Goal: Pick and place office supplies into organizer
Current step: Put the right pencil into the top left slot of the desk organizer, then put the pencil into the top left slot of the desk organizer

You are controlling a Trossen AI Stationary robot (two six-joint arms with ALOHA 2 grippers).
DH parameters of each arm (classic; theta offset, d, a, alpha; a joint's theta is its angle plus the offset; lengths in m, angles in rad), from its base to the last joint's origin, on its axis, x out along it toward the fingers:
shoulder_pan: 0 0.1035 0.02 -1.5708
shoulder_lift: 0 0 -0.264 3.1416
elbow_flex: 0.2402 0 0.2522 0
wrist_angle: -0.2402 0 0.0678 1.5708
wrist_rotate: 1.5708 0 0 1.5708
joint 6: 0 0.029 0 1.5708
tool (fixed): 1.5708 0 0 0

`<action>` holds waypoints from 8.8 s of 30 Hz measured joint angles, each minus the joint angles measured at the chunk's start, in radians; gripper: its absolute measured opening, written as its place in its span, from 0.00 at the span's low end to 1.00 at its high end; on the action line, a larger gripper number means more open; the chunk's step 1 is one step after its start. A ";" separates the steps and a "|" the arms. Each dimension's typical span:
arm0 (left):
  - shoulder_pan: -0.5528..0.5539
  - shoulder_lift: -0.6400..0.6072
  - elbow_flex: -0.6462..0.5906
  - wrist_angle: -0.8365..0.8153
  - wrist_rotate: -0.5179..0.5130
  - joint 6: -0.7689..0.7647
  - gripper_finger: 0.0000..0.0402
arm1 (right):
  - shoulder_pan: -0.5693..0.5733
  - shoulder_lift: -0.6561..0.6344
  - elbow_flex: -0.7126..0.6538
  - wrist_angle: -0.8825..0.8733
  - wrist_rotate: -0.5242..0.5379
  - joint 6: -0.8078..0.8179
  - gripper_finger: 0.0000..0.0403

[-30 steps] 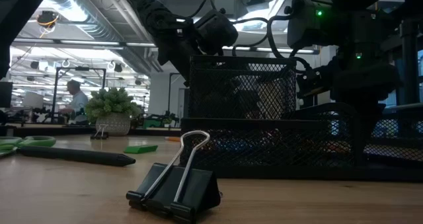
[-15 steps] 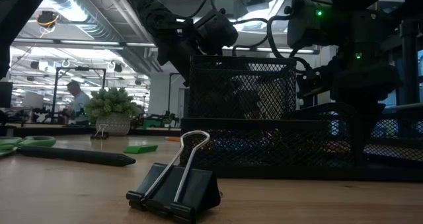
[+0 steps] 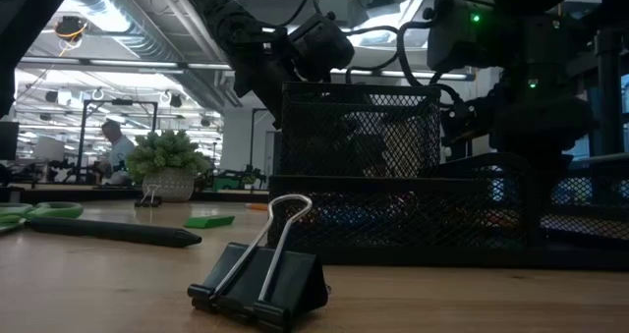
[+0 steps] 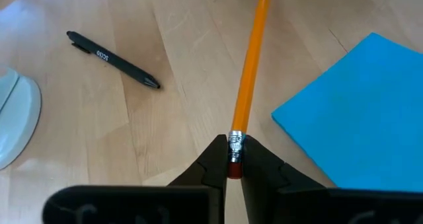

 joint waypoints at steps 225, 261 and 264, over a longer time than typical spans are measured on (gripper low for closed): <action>-0.385 -0.430 0.000 -0.912 -0.555 -0.537 0.38 | 0.027 -0.315 0.145 -0.077 0.462 0.042 0.31; -0.148 -0.631 -0.304 -0.379 -0.358 -0.692 0.32 | -0.045 0.071 0.082 0.710 0.462 -0.521 0.31; -0.148 -0.631 -0.304 -0.389 -0.372 -0.692 0.32 | -0.067 0.100 0.082 0.770 0.462 -0.502 0.31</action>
